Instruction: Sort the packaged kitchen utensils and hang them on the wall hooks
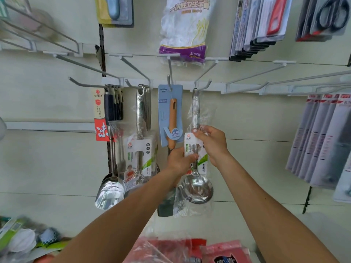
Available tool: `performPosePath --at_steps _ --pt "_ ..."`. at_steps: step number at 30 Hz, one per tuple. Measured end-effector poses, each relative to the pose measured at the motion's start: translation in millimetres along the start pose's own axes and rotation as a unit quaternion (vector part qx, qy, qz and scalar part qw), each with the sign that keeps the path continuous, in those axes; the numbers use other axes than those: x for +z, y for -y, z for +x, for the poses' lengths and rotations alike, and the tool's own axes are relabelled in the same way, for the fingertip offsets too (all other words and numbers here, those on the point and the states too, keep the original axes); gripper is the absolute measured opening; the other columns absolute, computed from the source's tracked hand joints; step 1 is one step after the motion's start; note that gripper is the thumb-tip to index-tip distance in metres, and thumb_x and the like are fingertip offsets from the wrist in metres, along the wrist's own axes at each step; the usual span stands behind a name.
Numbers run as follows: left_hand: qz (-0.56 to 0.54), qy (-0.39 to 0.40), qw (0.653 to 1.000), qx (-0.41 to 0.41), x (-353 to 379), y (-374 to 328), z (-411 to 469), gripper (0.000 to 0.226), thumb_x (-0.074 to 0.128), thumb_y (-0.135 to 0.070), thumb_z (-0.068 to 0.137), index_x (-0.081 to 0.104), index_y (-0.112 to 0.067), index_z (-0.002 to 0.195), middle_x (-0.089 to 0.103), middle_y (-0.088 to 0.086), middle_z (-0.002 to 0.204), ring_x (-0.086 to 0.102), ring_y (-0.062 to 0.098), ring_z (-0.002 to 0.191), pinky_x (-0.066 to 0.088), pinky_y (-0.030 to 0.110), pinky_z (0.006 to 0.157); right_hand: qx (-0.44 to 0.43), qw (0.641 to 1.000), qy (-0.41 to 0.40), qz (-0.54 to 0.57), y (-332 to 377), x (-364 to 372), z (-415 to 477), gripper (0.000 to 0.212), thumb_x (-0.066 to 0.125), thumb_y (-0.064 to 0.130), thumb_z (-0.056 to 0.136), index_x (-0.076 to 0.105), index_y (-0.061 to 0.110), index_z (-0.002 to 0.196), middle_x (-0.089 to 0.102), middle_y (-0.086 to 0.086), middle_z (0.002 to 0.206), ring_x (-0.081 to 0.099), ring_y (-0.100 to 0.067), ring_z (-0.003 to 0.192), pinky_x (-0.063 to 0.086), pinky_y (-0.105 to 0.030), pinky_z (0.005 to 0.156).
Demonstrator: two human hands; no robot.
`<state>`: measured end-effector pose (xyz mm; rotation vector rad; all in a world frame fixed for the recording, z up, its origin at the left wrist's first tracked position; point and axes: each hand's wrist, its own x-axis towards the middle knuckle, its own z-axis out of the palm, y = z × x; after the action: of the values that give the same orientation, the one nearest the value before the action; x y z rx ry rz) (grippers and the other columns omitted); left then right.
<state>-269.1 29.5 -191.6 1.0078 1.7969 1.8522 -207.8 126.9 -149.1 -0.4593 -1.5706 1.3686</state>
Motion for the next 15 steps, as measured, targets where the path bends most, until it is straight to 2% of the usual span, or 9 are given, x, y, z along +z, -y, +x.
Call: performPosePath --at_steps 5,7,9,11,12,14,15 --pt "0.015 -0.015 1.0 -0.002 -1.0 7.3 13.9 0.012 0.069 -0.007 0.087 0.069 -0.018 0.085 0.073 0.011 0.094 0.07 0.032 0.091 0.056 0.052 0.085 -0.01 1.0 0.001 -0.003 -7.3 2.8 9.4 0.019 0.076 0.014 0.085 0.07 0.008 0.102 0.071 -0.006 0.096 0.068 -0.018 0.089 0.057 -0.033 0.081" --pt "0.012 -0.018 1.0 -0.004 -2.5 8.6 12.6 0.011 0.072 -0.008 0.084 0.068 -0.015 0.092 0.073 0.011 0.094 0.07 0.031 0.092 0.056 0.053 0.085 -0.015 1.0 0.005 -0.004 -9.4 2.0 10.0 0.026 0.077 0.017 0.084 0.07 0.005 0.106 0.072 -0.007 0.1 0.07 -0.019 0.091 0.055 -0.03 0.077" --pt "0.013 -0.011 1.0 0.008 -4.5 6.2 1.9 0.023 0.075 -0.008 0.082 0.065 -0.012 0.102 0.073 0.009 0.097 0.071 0.028 0.092 0.056 0.051 0.087 -0.021 1.0 0.009 -0.021 -9.4 0.1 7.1 0.034 0.078 0.021 0.084 0.068 0.006 0.113 0.071 -0.006 0.107 0.069 -0.02 0.098 0.055 -0.029 0.081" --pt "0.023 0.019 0.999 0.027 -8.3 6.1 -15.4 0.039 0.076 -0.007 0.081 0.058 -0.013 0.116 0.072 0.003 0.102 0.07 0.021 0.097 0.057 0.04 0.088 -0.034 0.998 0.013 -0.057 -6.5 -1.9 -0.5 0.046 0.077 0.027 0.085 0.062 0.011 0.126 0.066 -0.001 0.117 0.064 -0.015 0.107 0.052 -0.029 0.091" --pt "0.034 0.036 0.998 0.039 -11.6 6.0 -27.3 0.043 0.075 -0.008 0.082 0.054 -0.016 0.119 0.07 -0.004 0.104 0.069 0.011 0.098 0.056 0.028 0.087 -0.044 0.996 0.008 -0.08 -4.7 -2.5 -5.9 0.055 0.076 0.03 0.085 0.057 0.014 0.134 0.062 0.003 0.123 0.059 -0.012 0.112 0.049 -0.029 0.096" --pt "0.085 0.051 0.993 0.064 -20.1 6.6 -52.0 0.05 0.074 -0.015 0.085 0.042 -0.031 0.12 0.057 -0.027 0.105 0.057 -0.017 0.093 0.044 0.004 0.08 -0.077 0.99 -0.03 -0.114 -0.9 -2.7 -19.9 0.066 0.075 0.034 0.086 0.046 0.017 0.143 0.054 0.007 0.127 0.051 -0.008 0.117 0.041 -0.026 0.1" --pt "0.109 0.05 0.99 0.07 -25.3 6.8 -63.6 0.055 0.073 -0.021 0.087 0.038 -0.034 0.127 0.049 -0.032 0.108 0.052 -0.021 0.095 0.038 0.002 0.08 -0.099 0.985 -0.06 -0.124 0.3 -1.5 -27.6 0.066 0.074 0.034 0.087 0.046 0.018 0.143 0.053 0.008 0.129 0.05 -0.007 0.119 0.04 -0.024 0.1"
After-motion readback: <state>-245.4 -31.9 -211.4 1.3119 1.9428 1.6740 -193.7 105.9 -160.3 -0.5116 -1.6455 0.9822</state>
